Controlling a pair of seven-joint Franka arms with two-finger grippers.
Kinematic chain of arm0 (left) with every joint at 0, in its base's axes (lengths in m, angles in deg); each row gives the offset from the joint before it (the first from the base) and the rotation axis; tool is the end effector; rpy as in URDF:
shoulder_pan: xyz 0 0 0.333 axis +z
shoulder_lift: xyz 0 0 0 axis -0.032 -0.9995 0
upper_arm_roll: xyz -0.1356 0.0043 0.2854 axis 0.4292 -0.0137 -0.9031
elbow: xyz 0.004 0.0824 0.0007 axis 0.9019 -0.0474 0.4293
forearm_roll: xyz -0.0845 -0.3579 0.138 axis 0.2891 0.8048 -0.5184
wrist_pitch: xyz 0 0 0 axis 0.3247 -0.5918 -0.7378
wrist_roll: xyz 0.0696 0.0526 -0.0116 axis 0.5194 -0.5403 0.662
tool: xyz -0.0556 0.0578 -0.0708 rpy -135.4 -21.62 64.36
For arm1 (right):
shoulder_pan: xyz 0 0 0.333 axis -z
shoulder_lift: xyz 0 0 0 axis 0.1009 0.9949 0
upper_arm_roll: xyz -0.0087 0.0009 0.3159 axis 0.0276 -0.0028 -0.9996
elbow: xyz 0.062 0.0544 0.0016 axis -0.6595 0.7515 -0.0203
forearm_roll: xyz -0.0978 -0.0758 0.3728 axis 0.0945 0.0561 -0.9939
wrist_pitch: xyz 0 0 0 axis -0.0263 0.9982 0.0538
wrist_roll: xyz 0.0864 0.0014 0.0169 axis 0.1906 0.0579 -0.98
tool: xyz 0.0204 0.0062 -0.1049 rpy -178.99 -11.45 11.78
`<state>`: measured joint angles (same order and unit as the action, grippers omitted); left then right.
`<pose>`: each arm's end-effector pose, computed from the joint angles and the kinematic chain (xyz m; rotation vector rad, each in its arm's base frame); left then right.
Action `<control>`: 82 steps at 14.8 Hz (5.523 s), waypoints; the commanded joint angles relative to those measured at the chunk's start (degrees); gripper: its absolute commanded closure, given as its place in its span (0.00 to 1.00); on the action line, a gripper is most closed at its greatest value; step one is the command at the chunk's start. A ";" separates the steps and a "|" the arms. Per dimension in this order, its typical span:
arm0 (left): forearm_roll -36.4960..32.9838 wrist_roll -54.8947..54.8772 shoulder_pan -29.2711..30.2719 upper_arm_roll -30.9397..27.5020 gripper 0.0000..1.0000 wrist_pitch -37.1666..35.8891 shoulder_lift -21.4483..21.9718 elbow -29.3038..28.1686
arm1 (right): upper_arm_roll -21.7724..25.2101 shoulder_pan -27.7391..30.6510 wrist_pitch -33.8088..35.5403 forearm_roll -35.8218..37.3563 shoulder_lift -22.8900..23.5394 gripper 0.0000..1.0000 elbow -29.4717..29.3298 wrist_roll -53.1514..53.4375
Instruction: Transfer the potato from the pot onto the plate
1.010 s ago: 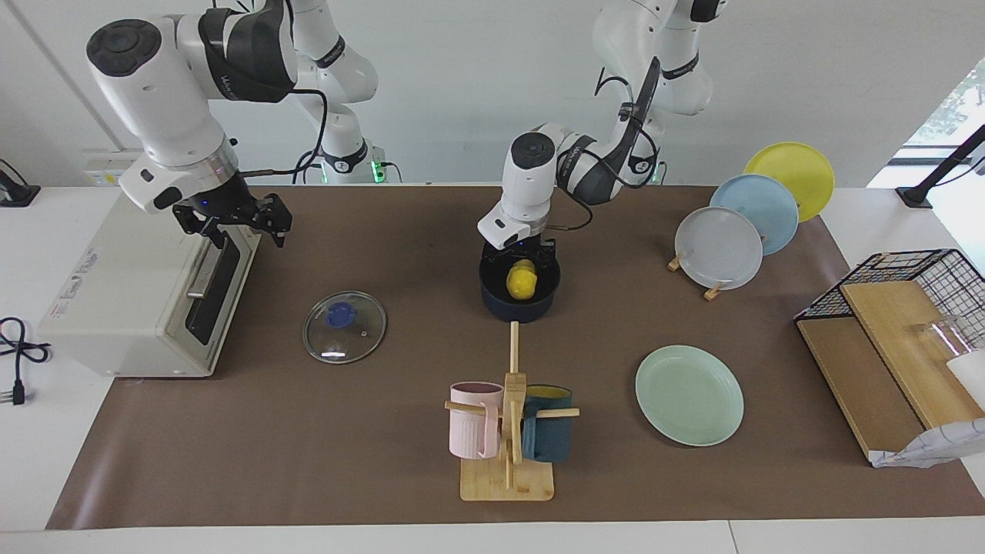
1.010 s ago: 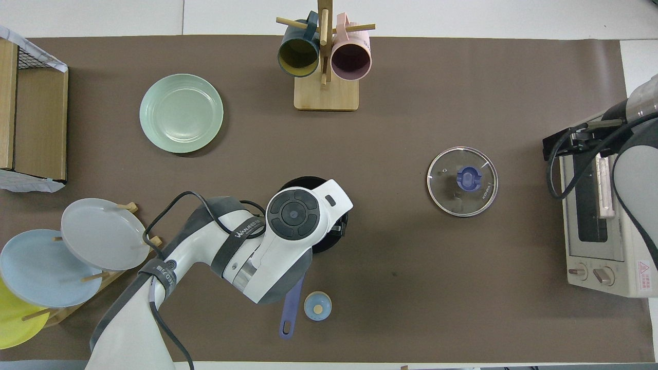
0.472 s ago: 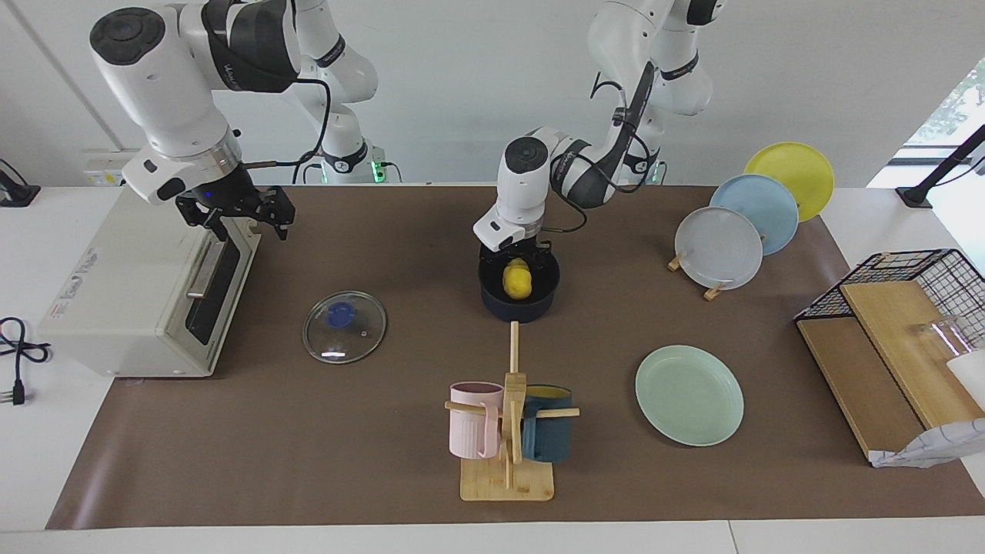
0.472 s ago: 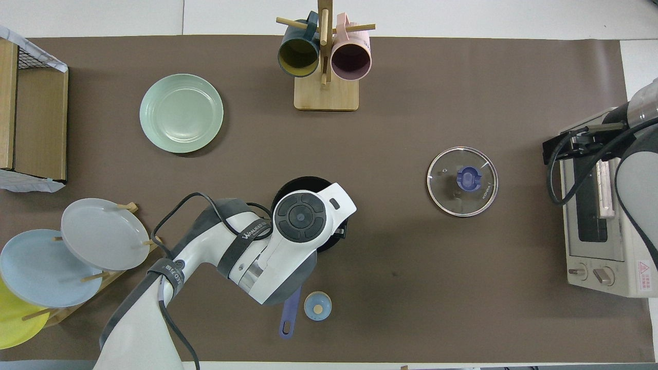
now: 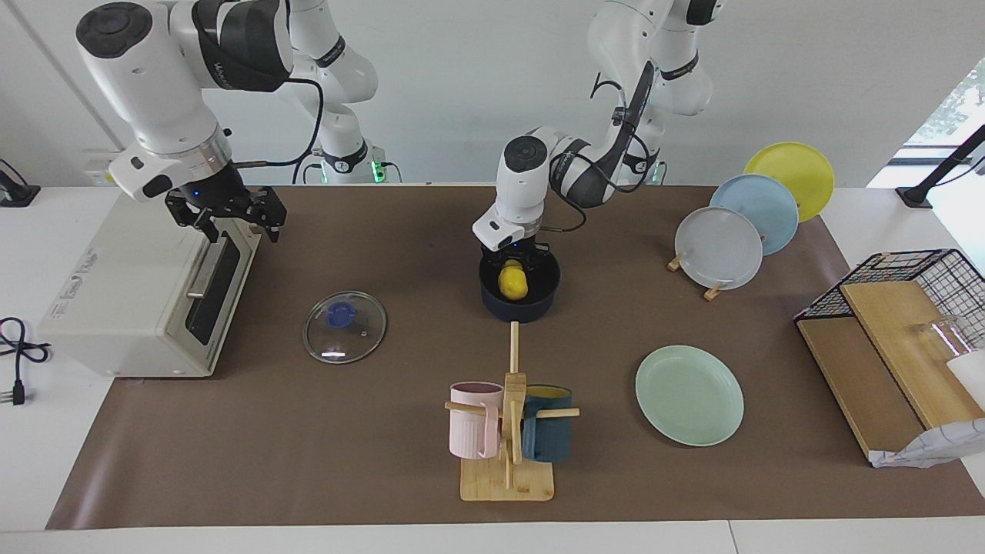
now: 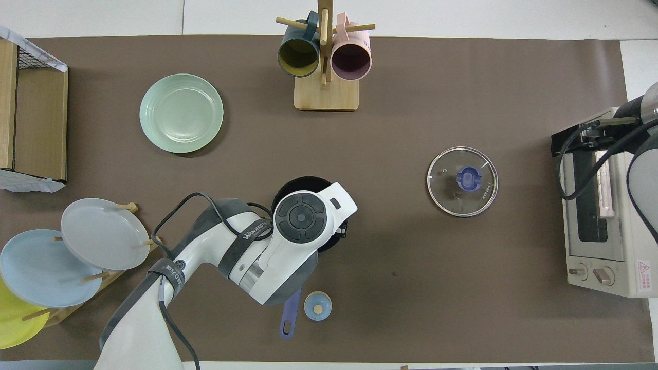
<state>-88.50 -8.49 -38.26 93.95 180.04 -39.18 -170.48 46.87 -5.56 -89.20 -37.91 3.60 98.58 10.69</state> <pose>0.4168 -0.4172 0.3306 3.0997 -0.3553 -0.0532 0.5704 -0.0039 0.5834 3.1058 0.0037 -0.0190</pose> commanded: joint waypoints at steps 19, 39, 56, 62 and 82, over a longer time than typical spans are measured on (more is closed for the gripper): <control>1.01 -12.61 20.03 -1.50 1.00 -21.88 4.00 23.55 | 1.17 1.79 0.73 -1.44 -0.78 0.00 0.23 0.77; 2.95 -30.83 35.26 -1.67 1.00 9.05 -10.68 13.89 | 1.16 1.88 1.17 -1.53 -1.05 0.00 0.49 0.68; 0.84 -30.12 35.88 -5.19 0.00 -29.06 9.24 25.75 | 1.16 1.88 1.17 -1.53 -1.13 0.00 0.49 0.68; 0.76 -30.13 36.84 -5.10 0.00 -42.44 17.00 24.52 | 1.16 1.88 1.17 -1.53 -1.13 0.00 0.49 0.68; -1.18 -28.81 36.05 -4.31 0.00 -46.49 17.44 25.40 | 1.16 1.88 1.17 -1.53 -1.13 0.00 0.49 0.68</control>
<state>-89.05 -38.09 -1.88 89.63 133.94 -22.42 -145.06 48.51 -4.41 -88.81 -38.51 3.42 98.52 10.85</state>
